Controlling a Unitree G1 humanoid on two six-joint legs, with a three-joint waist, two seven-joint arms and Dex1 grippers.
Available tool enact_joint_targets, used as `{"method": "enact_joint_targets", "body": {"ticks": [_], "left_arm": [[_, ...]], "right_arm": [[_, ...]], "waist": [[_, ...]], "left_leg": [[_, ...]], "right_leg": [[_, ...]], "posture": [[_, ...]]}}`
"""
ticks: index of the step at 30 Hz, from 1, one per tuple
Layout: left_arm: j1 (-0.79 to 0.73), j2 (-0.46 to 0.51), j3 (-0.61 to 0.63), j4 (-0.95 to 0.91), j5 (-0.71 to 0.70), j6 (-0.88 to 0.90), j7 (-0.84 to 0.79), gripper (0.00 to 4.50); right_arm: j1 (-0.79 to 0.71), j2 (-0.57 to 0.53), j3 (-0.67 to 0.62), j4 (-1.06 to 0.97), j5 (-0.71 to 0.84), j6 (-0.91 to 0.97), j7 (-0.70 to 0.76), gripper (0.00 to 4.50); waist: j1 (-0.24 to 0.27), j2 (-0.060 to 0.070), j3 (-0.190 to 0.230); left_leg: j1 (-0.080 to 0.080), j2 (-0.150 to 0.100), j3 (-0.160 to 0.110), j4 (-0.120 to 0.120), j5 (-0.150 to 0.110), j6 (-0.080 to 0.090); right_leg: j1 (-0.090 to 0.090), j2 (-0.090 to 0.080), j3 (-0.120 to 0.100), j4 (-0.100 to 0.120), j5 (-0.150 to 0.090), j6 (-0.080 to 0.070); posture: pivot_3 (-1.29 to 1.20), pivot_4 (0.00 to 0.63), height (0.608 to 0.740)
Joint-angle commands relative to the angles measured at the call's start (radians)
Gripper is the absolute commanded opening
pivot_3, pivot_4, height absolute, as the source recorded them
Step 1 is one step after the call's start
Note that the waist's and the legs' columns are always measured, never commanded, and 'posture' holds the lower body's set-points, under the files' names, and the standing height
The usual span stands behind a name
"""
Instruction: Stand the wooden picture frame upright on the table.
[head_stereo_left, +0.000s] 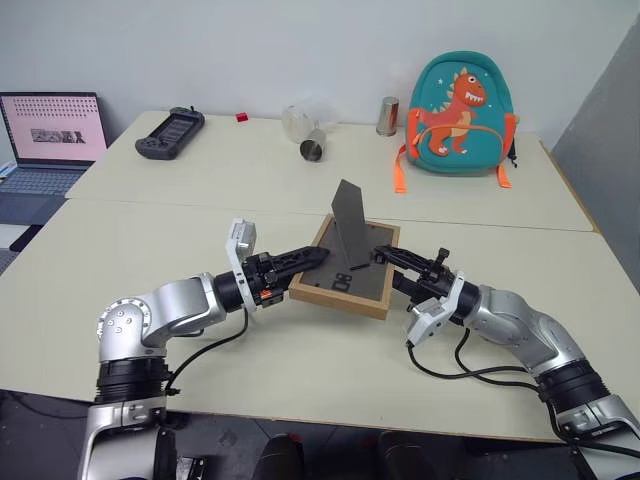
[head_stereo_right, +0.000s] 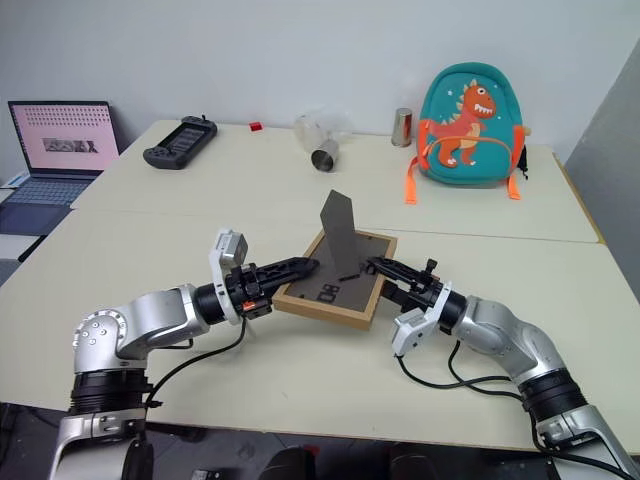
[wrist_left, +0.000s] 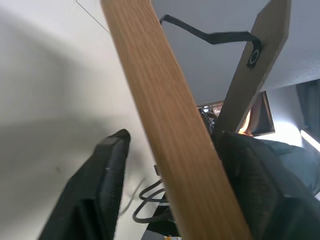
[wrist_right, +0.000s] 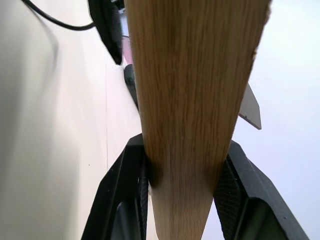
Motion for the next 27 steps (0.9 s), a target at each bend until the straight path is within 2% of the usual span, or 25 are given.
{"method": "enact_joint_targets", "body": {"ticks": [1,2,3,4,5,8,10,13,17,20,24,27], "left_arm": [[-0.054,0.111,0.008,0.037,0.014,0.004,-0.059,4.02],[-0.056,0.143,0.009,0.023,0.054,0.019,-0.093,4.2],[-0.046,0.191,0.012,-0.024,0.131,0.038,-0.156,4.25],[-0.039,0.227,0.012,-0.057,0.187,0.049,-0.205,4.5],[-0.021,0.27,0.009,-0.121,0.266,0.041,-0.273,4.5],[0.035,0.384,0.002,-0.291,0.522,-0.088,-0.461,4.5],[0.069,0.422,-0.02,-0.366,0.661,-0.183,-0.554,4.5],[0.097,0.414,-0.033,-0.414,0.784,-0.271,-0.618,4.5],[0.134,0.389,-0.047,-0.476,0.923,-0.376,-0.669,4.5],[0.166,0.362,-0.065,-0.5,1.023,-0.451,-0.686,4.5],[0.214,0.326,-0.112,-0.525,1.152,-0.537,-0.705,4.5],[0.234,0.298,-0.13,-0.543,1.186,-0.551,-0.713,4.5]], "right_arm": [[-0.024,-0.007,-0.047,-0.037,0.108,-0.005,0.013,1.37],[-0.031,-0.004,-0.043,-0.029,0.139,0.0,0.028,1.36],[-0.038,0.01,-0.038,-0.023,0.23,0.051,0.082,1.36],[-0.043,0.02,-0.034,-0.019,0.297,0.089,0.122,1.36],[-0.05,0.028,-0.022,-0.018,0.392,0.162,0.205,1.36],[-0.112,0.069,-0.028,-0.062,0.774,0.581,0.516,1.35],[-0.16,0.083,-0.061,-0.076,0.916,0.791,0.609,1.35],[-0.23,0.104,-0.108,-0.048,1.046,1.011,0.687,1.35],[-0.346,0.15,-0.154,0.084,1.165,1.254,0.79,1.35],[-0.416,0.18,-0.168,0.237,1.18,1.352,0.862,1.35],[-0.497,0.221,-0.169,0.465,1.124,1.363,0.918,1.35],[-0.536,0.243,-0.167,0.599,1.075,1.332,0.942,1.35]], "waist": [[-0.001,0.0,0.0],[-0.002,0.0,0.0],[-0.002,0.0,0.0],[-0.002,-0.001,0.001],[-0.011,-0.004,0.003],[-0.02,-0.003,0.004],[-0.019,-0.001,0.005],[-0.016,0.0,0.005],[-0.017,0.001,0.006],[-0.017,0.001,0.006],[-0.018,0.002,0.006],[-0.019,0.002,0.007]], "left_leg": [[0.0,0.0,0.0,0.0,0.0,0.0],[0.0,0.0,0.0,0.0,-0.001,0.001],[0.0,0.0,-0.001,0.0,-0.001,0.002],[0.0,0.0,-0.001,0.0,-0.001,0.002],[0.0,0.0,-0.001,0.0,-0.001,0.002],[0.0,0.002,-0.002,-0.001,0.0,-0.001],[0.001,0.002,-0.001,-0.001,0.001,-0.001],[0.001,0.002,-0.002,-0.002,-0.001,0.002],[-0.002,0.002,-0.002,-0.002,-0.001,0.002],[-0.002,0.002,-0.002,-0.004,-0.001,0.002],[-0.003,0.002,-0.001,-0.004,-0.002,0.003],[-0.004,0.002,0.0,-0.004,-0.002,0.003]], "right_leg": [[0.0,0.0,0.0,0.0,0.0,0.0],[0.0,0.001,0.0,0.0,0.0,0.0],[0.0,0.001,0.0,0.0,0.0,0.0],[0.0,0.0,0.0,0.0,0.0,0.0],[0.0,0.0,0.0,0.001,0.0,-0.001],[0.0,0.002,-0.001,0.0,-0.001,-0.002],[0.001,0.001,-0.002,0.001,-0.001,-0.003],[0.001,0.001,-0.004,0.0,-0.002,-0.004],[-0.001,0.001,-0.004,-0.001,-0.003,-0.004],[-0.001,0.001,-0.004,-0.003,-0.003,-0.004],[-0.001,0.001,-0.004,-0.005,-0.002,-0.004],[-0.002,0.001,-0.004,-0.006,-0.002,-0.004]], "posture": [[0.0,0.15,0.74],[0.0,0.15,0.74],[0.0,0.15,0.74],[0.0,0.15,0.74],[0.0,0.15,0.74],[0.0,0.15,0.74],[0.0,0.15,0.74],[0.0,0.15,0.74],[0.0,0.15,0.74],[0.0,0.15,0.74],[0.0,0.15,0.74],[0.0,0.15,0.74]]}}
